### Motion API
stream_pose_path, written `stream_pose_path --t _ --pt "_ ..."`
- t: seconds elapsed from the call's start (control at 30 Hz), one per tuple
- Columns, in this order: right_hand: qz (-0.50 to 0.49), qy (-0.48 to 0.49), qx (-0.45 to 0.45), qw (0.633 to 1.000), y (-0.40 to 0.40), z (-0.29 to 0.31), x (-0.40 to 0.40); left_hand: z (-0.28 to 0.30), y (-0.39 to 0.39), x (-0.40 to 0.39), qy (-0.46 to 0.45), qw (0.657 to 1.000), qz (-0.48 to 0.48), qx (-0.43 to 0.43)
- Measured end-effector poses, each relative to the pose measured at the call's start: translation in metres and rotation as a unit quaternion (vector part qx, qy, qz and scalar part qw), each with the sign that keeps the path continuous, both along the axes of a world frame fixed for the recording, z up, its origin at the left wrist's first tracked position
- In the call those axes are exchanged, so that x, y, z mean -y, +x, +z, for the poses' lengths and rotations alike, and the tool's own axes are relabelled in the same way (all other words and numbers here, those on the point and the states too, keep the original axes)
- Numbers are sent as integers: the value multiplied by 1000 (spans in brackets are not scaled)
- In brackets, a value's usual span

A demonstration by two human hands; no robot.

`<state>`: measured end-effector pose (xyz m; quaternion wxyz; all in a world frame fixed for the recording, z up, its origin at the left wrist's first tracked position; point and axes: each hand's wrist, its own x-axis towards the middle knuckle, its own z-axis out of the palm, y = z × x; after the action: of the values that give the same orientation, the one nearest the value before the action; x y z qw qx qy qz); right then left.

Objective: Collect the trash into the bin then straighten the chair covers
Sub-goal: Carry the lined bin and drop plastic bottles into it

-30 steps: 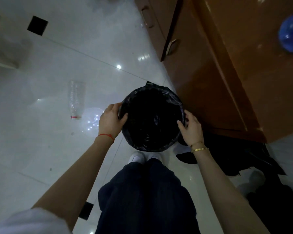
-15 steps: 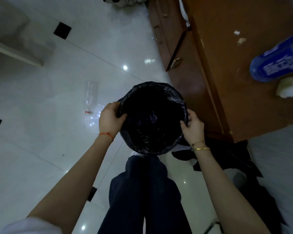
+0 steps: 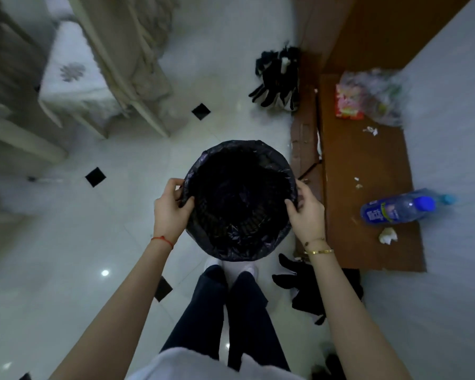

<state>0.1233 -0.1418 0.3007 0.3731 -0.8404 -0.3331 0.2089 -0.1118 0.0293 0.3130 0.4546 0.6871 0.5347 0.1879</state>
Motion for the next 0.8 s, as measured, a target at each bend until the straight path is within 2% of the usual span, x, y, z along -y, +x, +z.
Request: stream_pose_path --t 0.17,0.33,0.53,0.67,0.8 --pt "75 1 -4 997 -26 31 -52 41 -47 -8 25 995 100 3" --pt "164 -3 -1 986 -63 39 -112 56 -96 -28 23 978 206 -2" --pt "216 -1 -4 976 -110 32 -200 45 -149 -74 5 951 310 14" --pt "213 -6 -31 977 -132 17 -260 28 -172 -122 11 935 354 10" --pt "210 -12 -15 978 -138 -15 -306 4 -181 -172 10 920 392 10"
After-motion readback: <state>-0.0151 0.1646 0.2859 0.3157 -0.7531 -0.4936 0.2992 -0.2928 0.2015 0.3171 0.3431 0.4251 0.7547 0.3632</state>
